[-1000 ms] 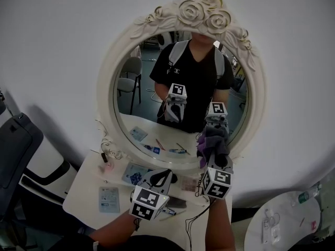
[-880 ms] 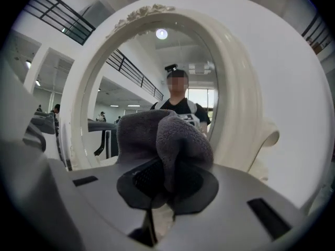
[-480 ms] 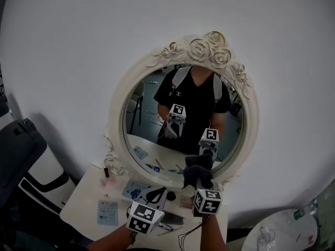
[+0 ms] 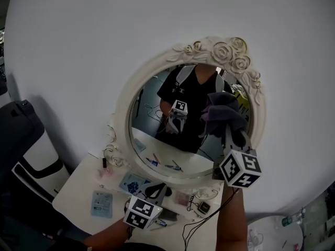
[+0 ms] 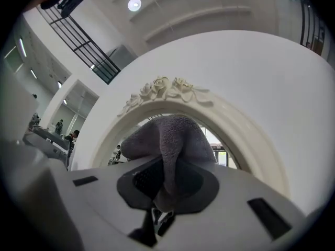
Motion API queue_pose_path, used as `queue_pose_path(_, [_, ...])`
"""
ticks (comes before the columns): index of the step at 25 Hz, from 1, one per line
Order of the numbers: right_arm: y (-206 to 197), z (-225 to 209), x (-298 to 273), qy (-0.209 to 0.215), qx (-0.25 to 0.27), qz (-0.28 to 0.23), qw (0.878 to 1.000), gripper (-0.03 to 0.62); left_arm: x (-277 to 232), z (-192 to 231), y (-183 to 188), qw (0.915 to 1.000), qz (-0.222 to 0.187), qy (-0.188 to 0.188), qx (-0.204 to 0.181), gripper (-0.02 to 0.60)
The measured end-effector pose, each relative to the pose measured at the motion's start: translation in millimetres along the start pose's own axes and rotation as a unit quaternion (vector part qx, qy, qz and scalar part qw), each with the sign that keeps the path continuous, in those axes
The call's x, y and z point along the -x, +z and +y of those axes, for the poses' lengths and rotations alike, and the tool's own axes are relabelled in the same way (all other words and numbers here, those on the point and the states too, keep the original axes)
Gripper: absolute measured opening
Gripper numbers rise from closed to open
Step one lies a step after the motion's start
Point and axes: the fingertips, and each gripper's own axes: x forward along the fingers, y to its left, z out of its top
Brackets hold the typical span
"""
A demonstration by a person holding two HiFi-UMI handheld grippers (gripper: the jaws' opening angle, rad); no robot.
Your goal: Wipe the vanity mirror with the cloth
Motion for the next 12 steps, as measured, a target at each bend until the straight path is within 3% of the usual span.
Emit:
queue_pose_path(5, [62,-7,-42,-0.017,0.052,-0.02,0.998,0.043,4,12,-7,0.9999,0.003,0.01,0.012,0.0])
queue_pose_path(12, [72,-7,-48,-0.021,0.081,-0.056,0.995,0.043,2,27,-14,0.9994,0.012,0.025,0.019,0.0])
